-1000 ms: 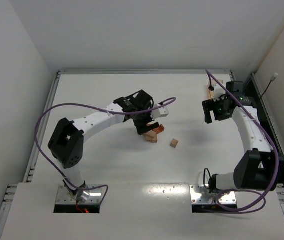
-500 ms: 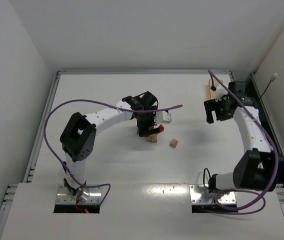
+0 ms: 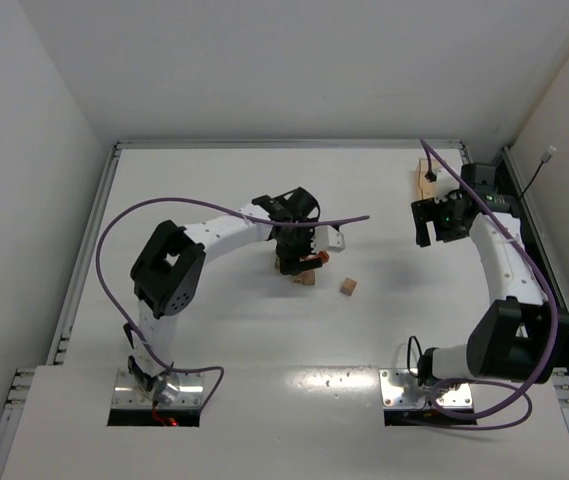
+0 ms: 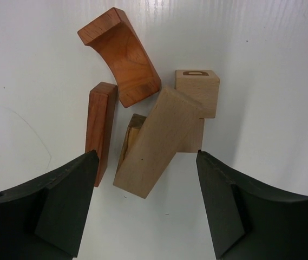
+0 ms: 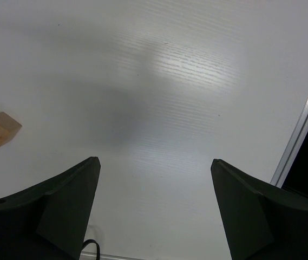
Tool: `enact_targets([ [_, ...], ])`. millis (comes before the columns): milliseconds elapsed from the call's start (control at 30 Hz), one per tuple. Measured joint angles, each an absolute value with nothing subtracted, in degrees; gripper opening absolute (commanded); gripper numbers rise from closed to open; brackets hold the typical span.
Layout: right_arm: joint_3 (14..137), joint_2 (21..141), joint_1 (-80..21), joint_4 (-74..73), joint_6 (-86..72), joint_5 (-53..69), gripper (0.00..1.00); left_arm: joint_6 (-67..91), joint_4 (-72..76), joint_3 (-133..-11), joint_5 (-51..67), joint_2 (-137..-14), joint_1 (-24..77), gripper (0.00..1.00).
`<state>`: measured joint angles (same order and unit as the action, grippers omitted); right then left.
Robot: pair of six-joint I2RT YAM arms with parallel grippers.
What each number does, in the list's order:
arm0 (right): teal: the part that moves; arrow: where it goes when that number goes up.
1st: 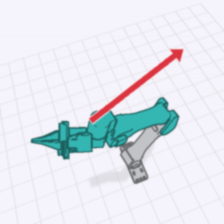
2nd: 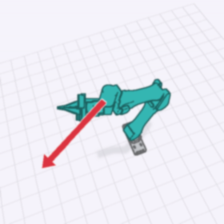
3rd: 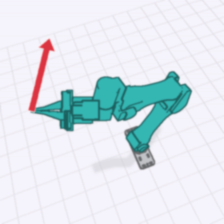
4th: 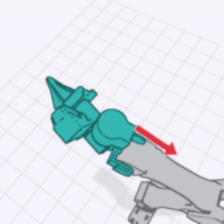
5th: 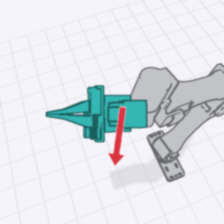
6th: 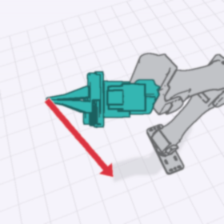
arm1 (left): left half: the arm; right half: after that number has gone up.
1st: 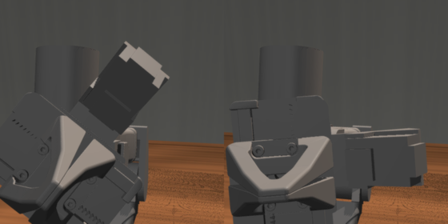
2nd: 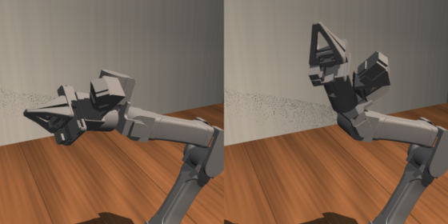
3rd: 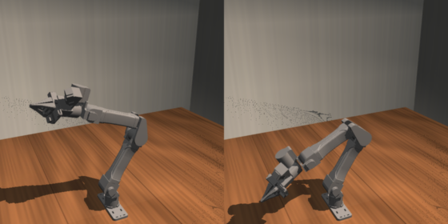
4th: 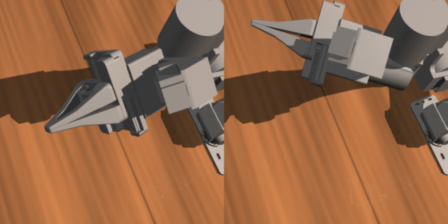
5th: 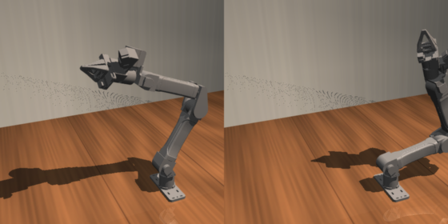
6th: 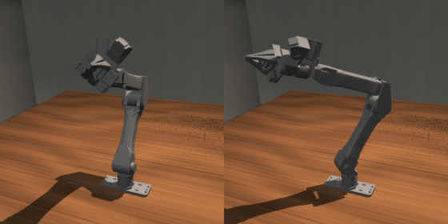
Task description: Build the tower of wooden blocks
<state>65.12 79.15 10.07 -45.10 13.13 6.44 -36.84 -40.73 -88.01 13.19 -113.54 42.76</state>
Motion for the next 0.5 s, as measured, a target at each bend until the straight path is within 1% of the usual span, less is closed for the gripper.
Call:
enact_targets([
  [133,65.1,79.2,10.1,-45.1,13.1,6.5,0.8,-36.8,-40.1,-88.0,13.1,-114.7,42.7,0.68],
  [200,65.1,79.2,10.1,-45.1,13.1,6.5,0.8,-36.8,-39.8,-88.0,13.1,-115.2,42.7,0.65],
  [300,65.1,79.4,10.2,-45.1,13.1,6.5,0.8,-36.5,-39.5,-88.0,13.0,-115.7,42.7,0.48],
  [333,65.1,79.4,10.2,-45.1,13.1,6.5,0.8,-36.4,-39.4,-88.0,13.0,-115.7,42.7,0.32],
  [400,65.1,79.4,10.2,-45.1,13.1,6.5,0.8,-36.1,-38.8,-88.0,12.8,-115.8,42.4,0.14],
  [433,65.1,79.4,10.2,-45.1,13.1,6.5,0.8,-36.0,-38.4,-88.0,12.7,-115.8,42.3,0.0],
  [500,65.1,79.4,10.2,-45.1,13.1,6.5,0.8,-35.7,-38.0,-88.0,12.4,-115.8,42.2,0.0],
])
